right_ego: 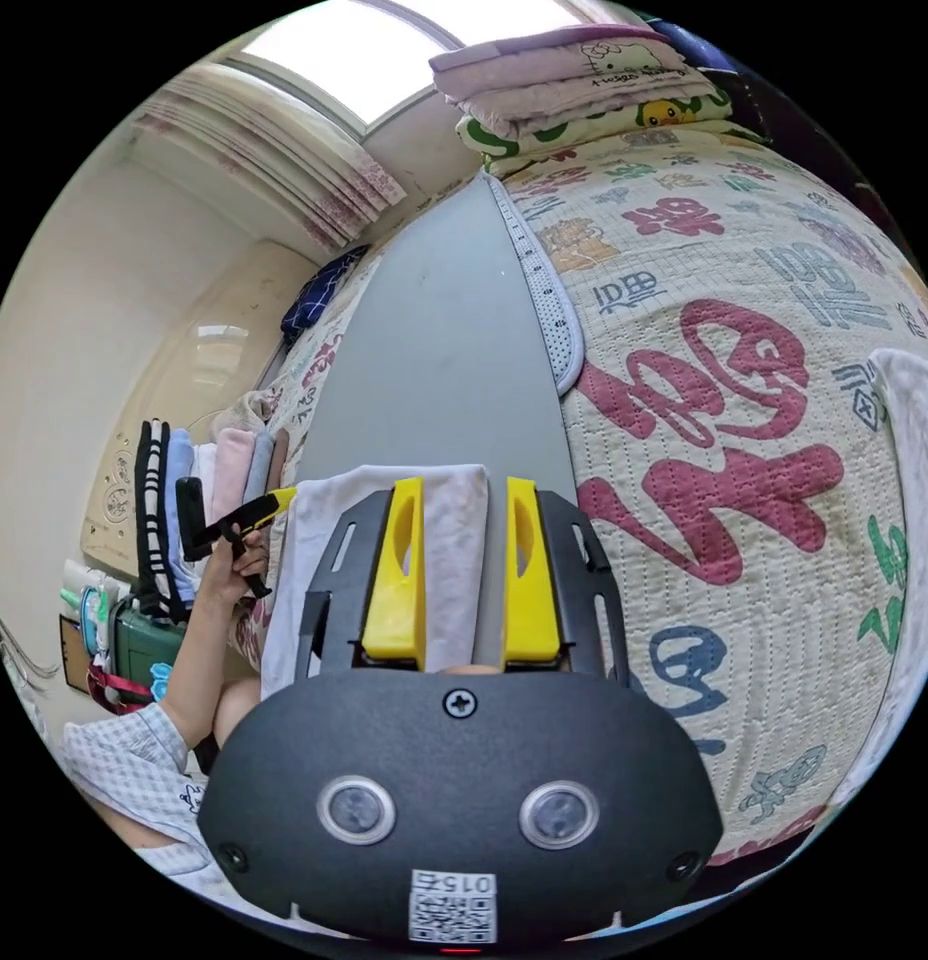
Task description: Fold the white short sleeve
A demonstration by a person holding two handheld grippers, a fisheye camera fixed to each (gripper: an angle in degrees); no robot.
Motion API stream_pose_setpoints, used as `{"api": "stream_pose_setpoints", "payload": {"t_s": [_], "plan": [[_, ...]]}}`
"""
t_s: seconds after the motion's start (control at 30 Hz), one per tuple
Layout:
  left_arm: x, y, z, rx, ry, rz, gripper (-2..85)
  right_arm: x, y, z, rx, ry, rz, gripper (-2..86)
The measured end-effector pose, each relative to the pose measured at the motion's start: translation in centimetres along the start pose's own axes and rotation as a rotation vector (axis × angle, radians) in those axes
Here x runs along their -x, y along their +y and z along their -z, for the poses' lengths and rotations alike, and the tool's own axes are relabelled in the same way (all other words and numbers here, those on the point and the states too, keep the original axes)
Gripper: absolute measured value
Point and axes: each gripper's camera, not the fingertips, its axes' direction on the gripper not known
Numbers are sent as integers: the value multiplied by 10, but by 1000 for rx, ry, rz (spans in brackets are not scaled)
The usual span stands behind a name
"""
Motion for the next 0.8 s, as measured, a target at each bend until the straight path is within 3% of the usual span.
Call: {"api": "stream_pose_setpoints", "payload": {"t_s": [0.23, 0.37, 0.6, 0.8], "plan": [[-4, 18, -8, 46, 44, -84, 118, 32, 7, -17, 32, -5, 21, 103], [-8, 33, -8, 68, -40, -127, 83, 51, 17, -17, 33, 16, 34, 89], [0, 66, 9, 74, -35, -154, 53, 86, 43, -10, 23, 6, 55, 43], [-44, 116, 104, -183, -25, -300, 24, 142, 102, 79, -242, -198, 144, 17]]}}
